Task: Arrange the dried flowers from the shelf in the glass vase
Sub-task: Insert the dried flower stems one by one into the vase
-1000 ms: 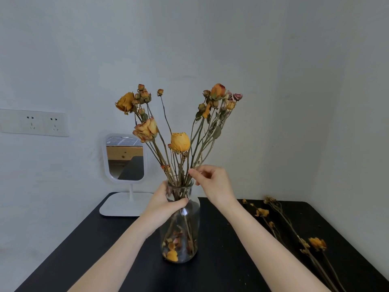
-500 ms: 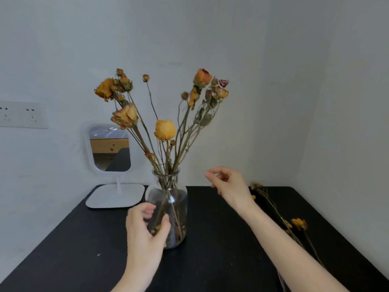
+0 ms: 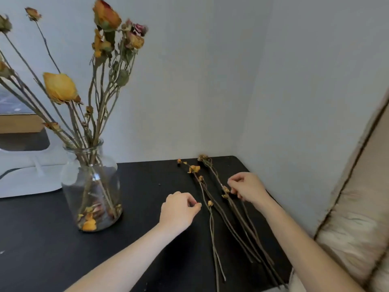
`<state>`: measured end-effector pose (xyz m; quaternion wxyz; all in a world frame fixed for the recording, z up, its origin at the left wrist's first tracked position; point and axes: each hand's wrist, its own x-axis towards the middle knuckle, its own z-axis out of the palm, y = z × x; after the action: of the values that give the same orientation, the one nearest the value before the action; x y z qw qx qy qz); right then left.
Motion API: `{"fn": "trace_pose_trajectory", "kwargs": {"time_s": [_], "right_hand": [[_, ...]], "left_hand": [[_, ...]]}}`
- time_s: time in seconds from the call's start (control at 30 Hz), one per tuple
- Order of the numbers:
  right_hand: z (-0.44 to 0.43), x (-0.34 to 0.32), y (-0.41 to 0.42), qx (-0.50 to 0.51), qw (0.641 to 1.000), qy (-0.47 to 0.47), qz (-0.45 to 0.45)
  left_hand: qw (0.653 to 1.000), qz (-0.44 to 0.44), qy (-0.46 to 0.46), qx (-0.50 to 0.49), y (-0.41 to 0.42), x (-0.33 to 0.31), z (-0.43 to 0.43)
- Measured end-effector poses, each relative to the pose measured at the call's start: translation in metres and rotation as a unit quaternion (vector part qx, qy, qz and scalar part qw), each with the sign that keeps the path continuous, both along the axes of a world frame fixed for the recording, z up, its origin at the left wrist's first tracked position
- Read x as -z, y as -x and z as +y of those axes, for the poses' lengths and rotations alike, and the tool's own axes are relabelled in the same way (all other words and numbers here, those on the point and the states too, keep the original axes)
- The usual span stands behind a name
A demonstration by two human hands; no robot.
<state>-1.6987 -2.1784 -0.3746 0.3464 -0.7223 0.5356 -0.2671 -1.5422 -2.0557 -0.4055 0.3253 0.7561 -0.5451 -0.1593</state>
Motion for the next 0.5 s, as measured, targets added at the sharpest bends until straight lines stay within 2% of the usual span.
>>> {"fn": "trace_pose_trajectory", "kwargs": {"time_s": [0.1,0.3,0.5], "right_hand": [[0.001,0.006,0.002,-0.054,0.995,-0.024,0.081],[0.006,0.017,-0.012,-0.12,0.976,-0.024,0.181],[0.004,0.024,-0.025,-0.1,0.969,-0.033,0.222]], "left_hand": [[0.998,0.024,-0.048,-0.041,0.015,0.0,-0.024],[0.987,-0.005,-0.133,-0.093,0.032,0.004,-0.045],[0.972,0.163,-0.107,-0.127,0.02,0.005,-0.041]]}}
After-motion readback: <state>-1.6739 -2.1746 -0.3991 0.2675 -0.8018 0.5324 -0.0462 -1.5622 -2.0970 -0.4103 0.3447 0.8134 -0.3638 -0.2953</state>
